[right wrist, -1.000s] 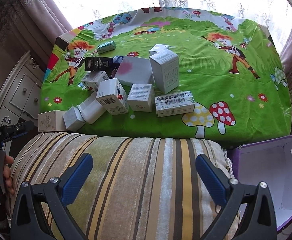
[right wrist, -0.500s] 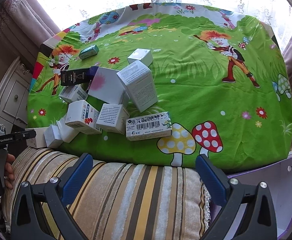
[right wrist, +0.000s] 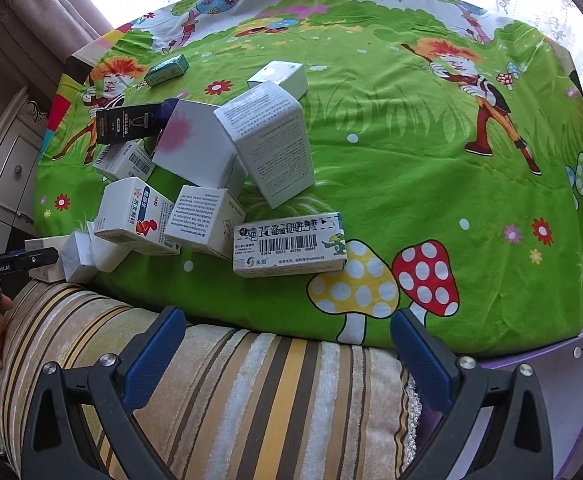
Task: Organize rigid objects
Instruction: 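Grasp the white box with Chinese print using the left gripper, then grasp the flat white barcode box with the right gripper while the left gripper holds its box, then carry both boxes over the purple box and open both grippers to drop them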
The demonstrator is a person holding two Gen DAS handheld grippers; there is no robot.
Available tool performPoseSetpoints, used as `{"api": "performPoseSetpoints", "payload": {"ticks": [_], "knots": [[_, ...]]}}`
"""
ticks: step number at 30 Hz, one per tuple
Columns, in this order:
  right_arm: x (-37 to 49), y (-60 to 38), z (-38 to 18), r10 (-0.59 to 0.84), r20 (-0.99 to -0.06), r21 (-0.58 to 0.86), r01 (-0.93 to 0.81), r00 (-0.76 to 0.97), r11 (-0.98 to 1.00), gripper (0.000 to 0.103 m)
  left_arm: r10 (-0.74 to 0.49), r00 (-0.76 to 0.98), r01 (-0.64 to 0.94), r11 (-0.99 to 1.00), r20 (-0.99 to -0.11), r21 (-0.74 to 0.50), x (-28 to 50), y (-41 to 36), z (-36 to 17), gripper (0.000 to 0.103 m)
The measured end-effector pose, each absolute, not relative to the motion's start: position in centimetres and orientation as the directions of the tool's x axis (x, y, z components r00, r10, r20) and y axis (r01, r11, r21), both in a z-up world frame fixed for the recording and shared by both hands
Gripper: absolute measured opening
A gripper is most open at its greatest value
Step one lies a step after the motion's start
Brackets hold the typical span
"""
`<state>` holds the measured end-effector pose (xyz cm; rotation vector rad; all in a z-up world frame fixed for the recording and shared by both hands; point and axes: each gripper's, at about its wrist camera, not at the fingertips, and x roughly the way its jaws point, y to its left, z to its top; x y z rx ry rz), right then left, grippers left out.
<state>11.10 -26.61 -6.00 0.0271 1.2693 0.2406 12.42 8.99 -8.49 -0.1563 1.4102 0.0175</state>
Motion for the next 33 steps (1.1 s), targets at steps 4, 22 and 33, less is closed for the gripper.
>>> {"api": "performPoseSetpoints", "payload": {"ticks": [4,22,33], "knots": [[12.1,-25.7,-7.2,0.114,-0.960,0.059,-0.211,0.255,0.976,0.103,-0.092,0.197,-0.107,0.988,-0.976,-0.114,12.1,9.2,-8.2,0.100],[16.4,-23.3,-10.2,0.044,-0.971,-0.020,-0.266,0.234,0.964,0.092,-0.144,0.420,-0.015,0.986,-0.896,-0.166,9.4,7.5,-1.9,0.100],[13.3,-26.1,-6.7,0.121,-0.948,0.048,-0.243,0.293,0.969,0.076,-0.212,0.478,0.123,0.977,-0.852,-0.174,8.8,3.2,1.0,0.100]]}}
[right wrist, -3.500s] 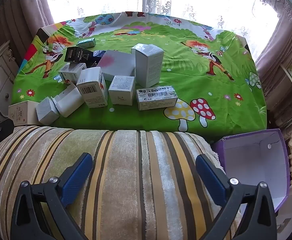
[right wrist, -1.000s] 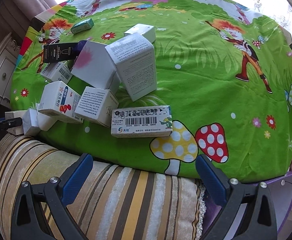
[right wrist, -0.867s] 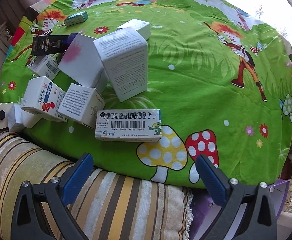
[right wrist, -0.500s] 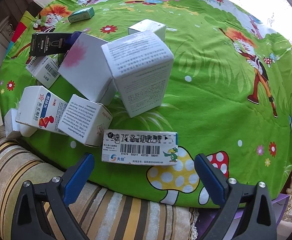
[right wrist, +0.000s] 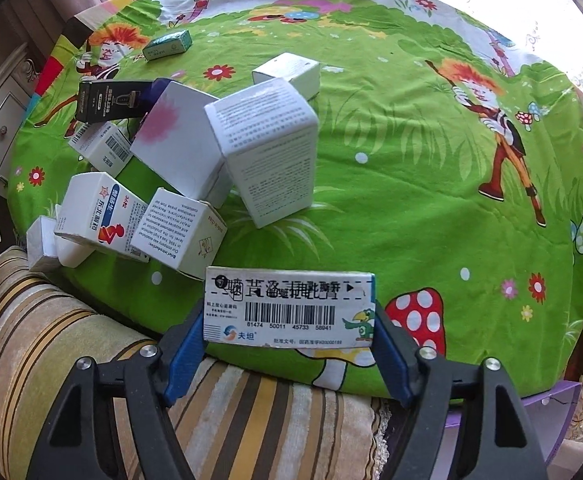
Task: Organize rigid objects
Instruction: 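Carry both boxes over the purple box and open both grippers to drop them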
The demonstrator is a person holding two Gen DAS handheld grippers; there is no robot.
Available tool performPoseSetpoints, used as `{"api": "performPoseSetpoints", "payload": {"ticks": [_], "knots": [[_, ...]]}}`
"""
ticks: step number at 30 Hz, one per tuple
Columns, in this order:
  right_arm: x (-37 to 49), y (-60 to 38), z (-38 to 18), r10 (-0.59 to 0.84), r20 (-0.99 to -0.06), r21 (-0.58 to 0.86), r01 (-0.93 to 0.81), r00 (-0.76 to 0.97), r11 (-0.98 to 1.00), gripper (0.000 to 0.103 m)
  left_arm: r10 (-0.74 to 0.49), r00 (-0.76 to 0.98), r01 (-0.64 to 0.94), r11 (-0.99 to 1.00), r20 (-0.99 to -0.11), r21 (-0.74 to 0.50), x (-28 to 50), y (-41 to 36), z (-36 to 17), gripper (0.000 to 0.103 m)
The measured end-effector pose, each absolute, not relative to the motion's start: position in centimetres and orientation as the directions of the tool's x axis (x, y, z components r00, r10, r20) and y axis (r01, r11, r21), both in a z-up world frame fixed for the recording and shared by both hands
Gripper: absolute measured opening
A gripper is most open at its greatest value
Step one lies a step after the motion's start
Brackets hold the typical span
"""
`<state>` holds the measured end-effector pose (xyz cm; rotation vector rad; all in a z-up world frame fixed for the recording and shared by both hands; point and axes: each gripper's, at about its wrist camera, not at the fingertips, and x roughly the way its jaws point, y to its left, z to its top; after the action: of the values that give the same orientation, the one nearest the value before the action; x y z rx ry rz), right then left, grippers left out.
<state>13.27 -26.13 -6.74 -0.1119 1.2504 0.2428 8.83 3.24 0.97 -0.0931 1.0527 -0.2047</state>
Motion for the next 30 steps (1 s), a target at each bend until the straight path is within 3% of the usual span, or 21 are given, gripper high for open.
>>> {"api": "performPoseSetpoints", "payload": {"ticks": [11,21,30], "knots": [[4.3,-37.0,1.4,-0.004,-0.858,0.022,0.045,0.513,0.999,0.076,-0.378,0.449,0.437,0.883,-0.810,-0.170,6.7,-8.6,4.5,0.100],[-2.9,-44.1,0.4,-0.173,-0.837,-0.037,0.262,0.519,0.964,0.076,-0.474,0.326,0.701,0.702,-0.818,-0.127,3.5,-22.7,5.3,0.100],[-5.8,-48.5,-0.9,-0.228,-0.831,-0.013,0.391,0.507,0.920,0.077,-0.477,0.256,0.816,0.574,-0.841,-0.077,1.9,-32.9,3.8,0.101]]}}
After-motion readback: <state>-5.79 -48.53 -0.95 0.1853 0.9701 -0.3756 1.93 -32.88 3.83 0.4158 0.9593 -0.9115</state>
